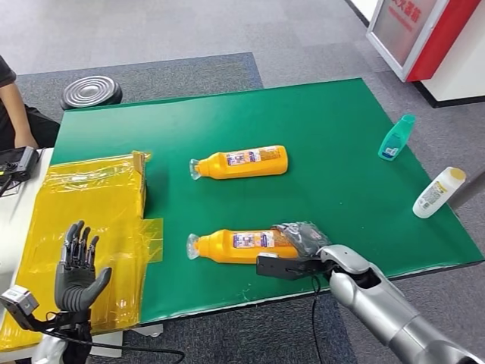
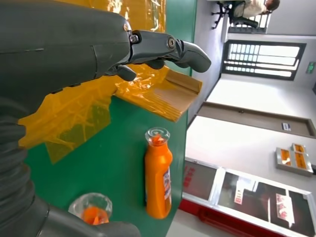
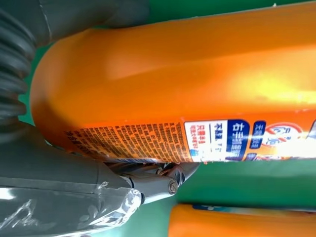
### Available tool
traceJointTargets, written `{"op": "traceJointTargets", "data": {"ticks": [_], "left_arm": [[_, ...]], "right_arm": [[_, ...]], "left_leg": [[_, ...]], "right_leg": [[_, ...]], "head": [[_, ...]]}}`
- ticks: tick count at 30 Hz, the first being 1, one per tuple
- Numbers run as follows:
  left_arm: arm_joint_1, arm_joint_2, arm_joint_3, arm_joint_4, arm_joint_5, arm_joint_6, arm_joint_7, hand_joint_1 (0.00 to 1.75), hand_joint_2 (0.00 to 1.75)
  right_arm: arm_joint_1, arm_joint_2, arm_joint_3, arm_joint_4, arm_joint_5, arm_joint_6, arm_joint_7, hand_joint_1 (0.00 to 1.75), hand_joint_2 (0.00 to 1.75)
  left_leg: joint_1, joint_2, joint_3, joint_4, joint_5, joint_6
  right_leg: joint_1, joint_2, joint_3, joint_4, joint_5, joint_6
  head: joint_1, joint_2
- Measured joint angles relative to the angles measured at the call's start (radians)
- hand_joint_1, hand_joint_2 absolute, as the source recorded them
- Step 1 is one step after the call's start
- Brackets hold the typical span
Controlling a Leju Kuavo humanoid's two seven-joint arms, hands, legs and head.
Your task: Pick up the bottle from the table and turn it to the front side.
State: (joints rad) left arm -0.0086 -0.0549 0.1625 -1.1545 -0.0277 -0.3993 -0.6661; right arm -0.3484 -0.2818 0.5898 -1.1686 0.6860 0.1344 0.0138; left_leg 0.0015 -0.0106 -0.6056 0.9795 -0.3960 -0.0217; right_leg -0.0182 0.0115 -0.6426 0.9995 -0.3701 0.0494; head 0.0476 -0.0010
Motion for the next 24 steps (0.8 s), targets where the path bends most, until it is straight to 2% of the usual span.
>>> {"op": "traceJointTargets", "data": {"ticks": [4, 7, 11, 16, 20, 24], "left_arm": [[0.020, 0.000, 0.001, -0.021, 0.000, 0.003, 0.000, 0.00, 1.75], [0.033, 0.000, 0.001, -0.043, 0.000, -0.013, 0.000, 0.00, 1.75], [0.056, -0.012, -0.008, -0.084, -0.002, -0.058, 0.000, 0.00, 1.75], [0.068, -0.027, -0.038, -0.121, -0.033, -0.067, 0.001, 0.00, 1.75], [0.071, -0.023, -0.120, -0.159, -0.039, -0.113, 0.049, 0.00, 1.75], [0.058, -0.001, -0.254, -0.197, 0.050, -0.175, 0.141, 0.00, 1.75]], "right_arm": [[0.095, -0.014, -0.043, -0.136, -0.050, -0.065, -0.029, 1.75, 1.75], [0.147, -0.002, -0.075, -0.224, -0.086, -0.105, -0.062, 1.75, 1.75], [0.190, 0.054, -0.105, -0.300, -0.118, -0.147, -0.101, 1.75, 1.75], [0.202, 0.117, -0.118, -0.332, -0.128, -0.159, -0.122, 1.75, 1.75], [0.194, 0.186, -0.118, -0.310, -0.115, -0.185, -0.146, 1.75, 1.75], [0.160, 0.281, -0.098, -0.218, -0.063, -0.286, -0.177, 1.75, 1.75]], "left_leg": [[0.000, 0.000, -0.002, 0.000, -0.001, -0.001], [0.000, 0.000, -0.002, 0.000, -0.001, -0.001], [0.001, 0.000, -0.002, 0.000, -0.001, -0.001], [0.000, 0.000, -0.003, 0.000, 0.000, -0.001], [0.000, 0.000, -0.003, 0.000, 0.000, -0.001], [0.001, 0.000, -0.002, 0.000, 0.001, -0.002]], "right_leg": [[0.000, 0.000, -0.002, 0.000, 0.000, 0.000], [0.000, 0.000, -0.002, 0.000, -0.001, -0.001], [0.001, 0.000, -0.003, 0.000, -0.001, -0.001], [0.000, 0.000, -0.003, 0.000, -0.001, -0.001], [0.000, 0.000, -0.003, 0.000, 0.000, -0.001], [0.001, 0.000, -0.003, 0.000, 0.000, -0.001]], "head": [[0.000, 0.000], [0.000, 0.000], [0.000, 0.000], [0.000, 0.000], [0.000, 0.000], [0.000, 0.000]]}}
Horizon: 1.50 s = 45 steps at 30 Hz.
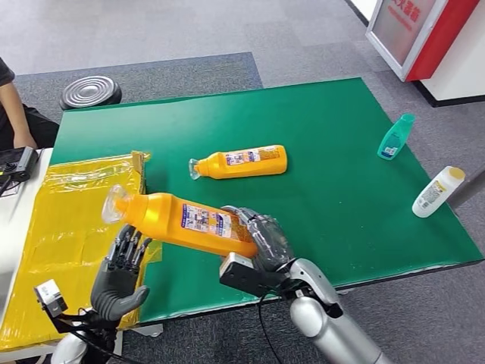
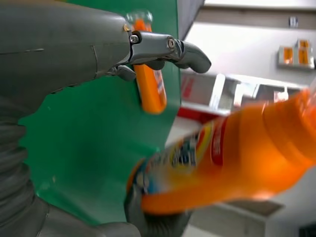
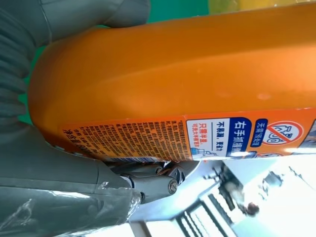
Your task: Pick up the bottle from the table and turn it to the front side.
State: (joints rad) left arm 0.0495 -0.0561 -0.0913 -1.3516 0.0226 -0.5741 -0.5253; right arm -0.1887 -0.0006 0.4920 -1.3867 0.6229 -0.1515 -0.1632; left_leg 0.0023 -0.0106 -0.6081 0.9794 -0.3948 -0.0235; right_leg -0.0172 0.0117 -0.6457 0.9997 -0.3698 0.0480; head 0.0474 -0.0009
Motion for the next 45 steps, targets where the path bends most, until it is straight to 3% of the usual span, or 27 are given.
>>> {"op": "traceJointTargets", "data": {"ticks": [6, 12, 34, 45], "left_arm": [[-0.026, 0.036, -0.138, -0.041, 0.154, -0.064, 0.056, 0.00, 1.75], [-0.051, 0.057, -0.203, -0.054, 0.247, -0.075, 0.075, 0.00, 1.75], [-0.055, 0.078, -0.228, -0.054, 0.266, -0.061, 0.078, 0.00, 1.75], [-0.047, 0.027, -0.189, -0.053, 0.402, -0.022, 0.133, 0.00, 1.75]], "right_arm": [[-0.020, 0.088, 0.025, 0.120, 0.053, -0.132, -0.052, 1.75, 1.75], [-0.032, 0.139, 0.048, 0.193, 0.099, -0.229, -0.088, 1.75, 1.75], [-0.038, 0.160, 0.062, 0.246, 0.101, -0.247, -0.098, 1.75, 1.75], [0.002, 0.157, 0.129, 0.247, 0.106, -0.263, -0.134, 1.75, 1.75]], "left_leg": [[0.001, 0.000, 0.000, 0.000, 0.000, 0.000], [0.001, 0.000, 0.000, 0.000, 0.000, 0.000], [0.001, 0.000, 0.000, 0.000, 0.000, 0.000], [0.001, 0.000, -0.001, 0.000, 0.000, 0.000]], "right_leg": [[0.001, 0.000, 0.000, 0.000, 0.000, 0.000], [0.001, 0.000, 0.000, 0.000, 0.000, 0.000], [0.001, 0.000, -0.001, 0.000, 0.000, -0.001], [0.001, 0.000, -0.001, 0.000, 0.000, 0.000]], "head": [[0.000, 0.000], [0.000, 0.000], [0.000, 0.000], [0.000, 0.000]]}}
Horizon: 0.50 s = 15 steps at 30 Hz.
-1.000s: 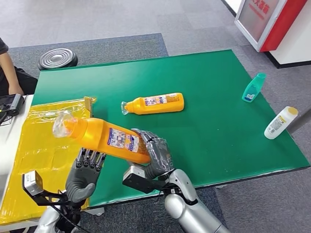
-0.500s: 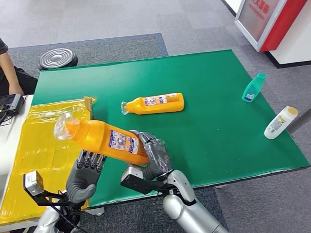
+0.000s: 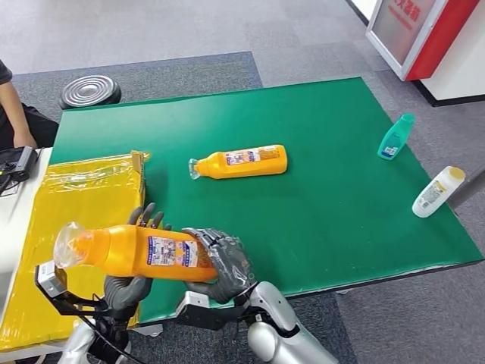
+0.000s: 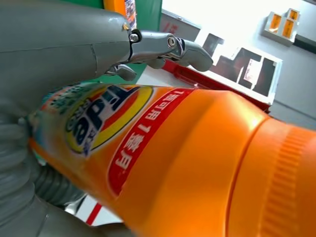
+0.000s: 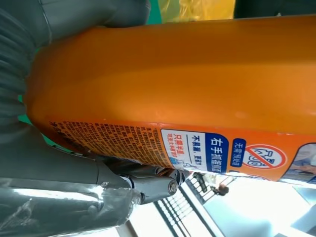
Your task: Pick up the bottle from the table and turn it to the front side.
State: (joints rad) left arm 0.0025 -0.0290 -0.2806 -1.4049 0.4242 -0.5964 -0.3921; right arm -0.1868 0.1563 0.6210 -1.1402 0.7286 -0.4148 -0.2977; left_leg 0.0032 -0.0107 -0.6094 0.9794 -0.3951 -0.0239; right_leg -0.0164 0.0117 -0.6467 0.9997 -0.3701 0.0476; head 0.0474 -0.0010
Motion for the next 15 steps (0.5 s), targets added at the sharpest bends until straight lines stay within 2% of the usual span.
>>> {"op": "traceJointTargets", "data": {"ticks": [15], "left_arm": [[0.017, -0.038, 0.036, 0.003, 0.015, 0.005, 0.002, 0.01, 1.75]], "right_arm": [[0.012, -0.013, 0.023, 0.001, -0.018, -0.005, -0.005, 1.75, 1.75]], "left_leg": [[0.000, 0.000, 0.000, 0.000, 0.000, 0.000]], "right_leg": [[0.000, 0.000, 0.000, 0.000, 0.000, 0.000]], "head": [[0.000, 0.000]]}}
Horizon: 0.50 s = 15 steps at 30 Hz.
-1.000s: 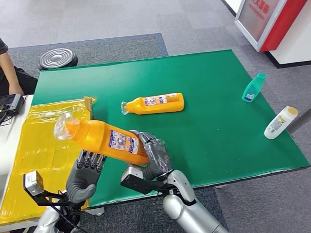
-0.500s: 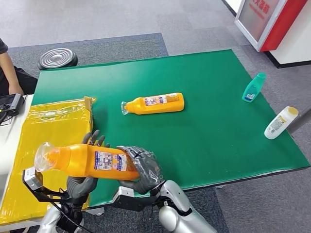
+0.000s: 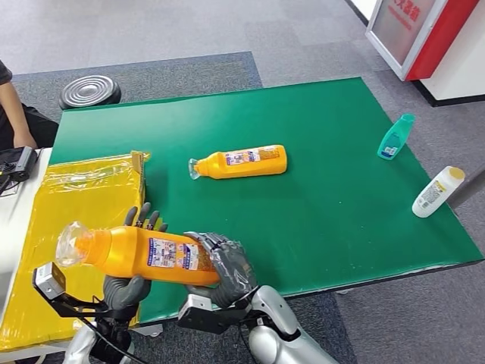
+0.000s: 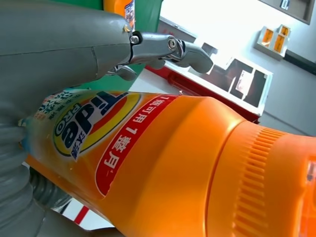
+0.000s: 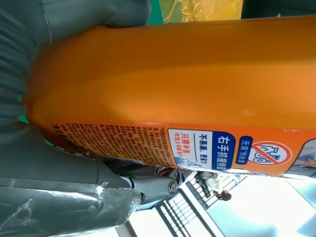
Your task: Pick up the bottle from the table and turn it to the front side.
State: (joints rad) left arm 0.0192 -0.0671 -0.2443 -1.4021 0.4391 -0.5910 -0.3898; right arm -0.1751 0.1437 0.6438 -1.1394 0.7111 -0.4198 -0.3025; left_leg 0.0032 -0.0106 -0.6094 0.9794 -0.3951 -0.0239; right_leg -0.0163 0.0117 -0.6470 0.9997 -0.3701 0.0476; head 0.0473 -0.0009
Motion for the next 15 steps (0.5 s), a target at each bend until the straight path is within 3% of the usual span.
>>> {"op": "traceJointTargets", "data": {"ticks": [1, 4, 5, 15], "left_arm": [[0.000, 0.000, 0.000, 0.000, -0.001, -0.005, 0.000, 0.24, 1.75], [0.000, 0.000, -0.001, 0.002, -0.014, -0.023, -0.007, 1.54, 1.75], [0.000, 0.001, -0.001, 0.002, -0.026, -0.027, -0.013, 1.75, 1.75], [-0.001, 0.010, -0.007, 0.004, -0.156, 0.012, -0.078, 1.75, 1.75]], "right_arm": [[0.000, 0.000, 0.002, 0.001, 0.001, 0.001, 0.000, 1.75, 1.75], [0.000, 0.000, 0.009, 0.007, 0.002, 0.004, 0.000, 1.75, 1.75], [-0.001, 0.000, 0.010, 0.009, 0.002, 0.005, 0.000, 1.75, 1.75], [-0.001, -0.003, 0.015, 0.016, 0.006, 0.008, 0.006, 1.75, 1.75]], "left_leg": [[0.000, 0.000, 0.000, 0.000, 0.000, 0.000], [0.000, 0.000, 0.000, 0.000, 0.000, 0.000], [0.000, 0.000, 0.000, 0.000, 0.000, 0.000], [0.000, 0.000, 0.000, 0.000, 0.000, 0.000]], "right_leg": [[0.000, 0.000, 0.000, 0.000, 0.000, 0.000], [0.000, 0.000, 0.000, 0.000, 0.000, 0.000], [0.000, 0.000, 0.000, 0.000, 0.000, 0.000], [0.000, 0.000, 0.000, 0.000, 0.000, 0.000]], "head": [[0.000, 0.000], [0.000, 0.000], [0.000, 0.000], [0.000, 0.000]]}}
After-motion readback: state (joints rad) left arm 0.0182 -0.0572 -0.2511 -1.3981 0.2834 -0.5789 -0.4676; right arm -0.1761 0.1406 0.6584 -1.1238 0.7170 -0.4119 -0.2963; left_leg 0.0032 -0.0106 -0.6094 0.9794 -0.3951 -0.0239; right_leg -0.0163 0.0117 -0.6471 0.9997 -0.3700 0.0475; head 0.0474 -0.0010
